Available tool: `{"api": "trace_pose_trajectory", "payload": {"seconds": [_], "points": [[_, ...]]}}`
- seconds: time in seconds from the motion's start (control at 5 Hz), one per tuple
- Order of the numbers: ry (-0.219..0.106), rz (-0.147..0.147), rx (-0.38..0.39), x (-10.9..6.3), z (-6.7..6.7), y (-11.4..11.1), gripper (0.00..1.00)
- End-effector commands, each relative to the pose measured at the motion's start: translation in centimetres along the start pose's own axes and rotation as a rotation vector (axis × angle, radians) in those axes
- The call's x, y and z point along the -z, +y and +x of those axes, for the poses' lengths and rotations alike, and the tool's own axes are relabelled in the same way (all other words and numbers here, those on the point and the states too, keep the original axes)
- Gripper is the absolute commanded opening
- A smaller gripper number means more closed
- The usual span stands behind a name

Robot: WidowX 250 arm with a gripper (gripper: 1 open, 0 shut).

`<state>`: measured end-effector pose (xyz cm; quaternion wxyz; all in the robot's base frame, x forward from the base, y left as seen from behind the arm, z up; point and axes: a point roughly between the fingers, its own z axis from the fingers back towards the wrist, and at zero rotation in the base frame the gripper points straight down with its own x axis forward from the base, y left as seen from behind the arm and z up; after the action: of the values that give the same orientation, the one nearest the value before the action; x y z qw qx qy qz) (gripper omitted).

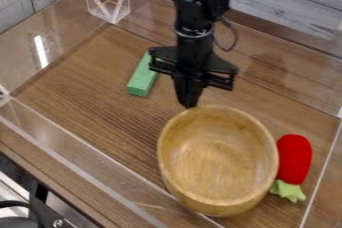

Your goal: Put the green block in the brown bowl

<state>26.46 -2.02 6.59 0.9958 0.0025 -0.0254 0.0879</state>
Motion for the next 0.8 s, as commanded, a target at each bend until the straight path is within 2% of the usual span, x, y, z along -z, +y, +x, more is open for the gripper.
{"api": "trace_pose_trajectory", "payload": {"seconds": [0.0, 0.2, 0.4, 0.6], "points": [[-0.033, 0.0, -0.004, -2.01, -0.53, -1.12, 0.0], [-0.027, 0.004, 0.004, -1.39, -1.14, -0.21, 0.0], [-0.014, 0.007, -0.012, -1.24, -0.72, -0.81, 1.0], [-0.007, 0.005, -0.033, -1.34, -0.17, -1.16, 1.0]]}}
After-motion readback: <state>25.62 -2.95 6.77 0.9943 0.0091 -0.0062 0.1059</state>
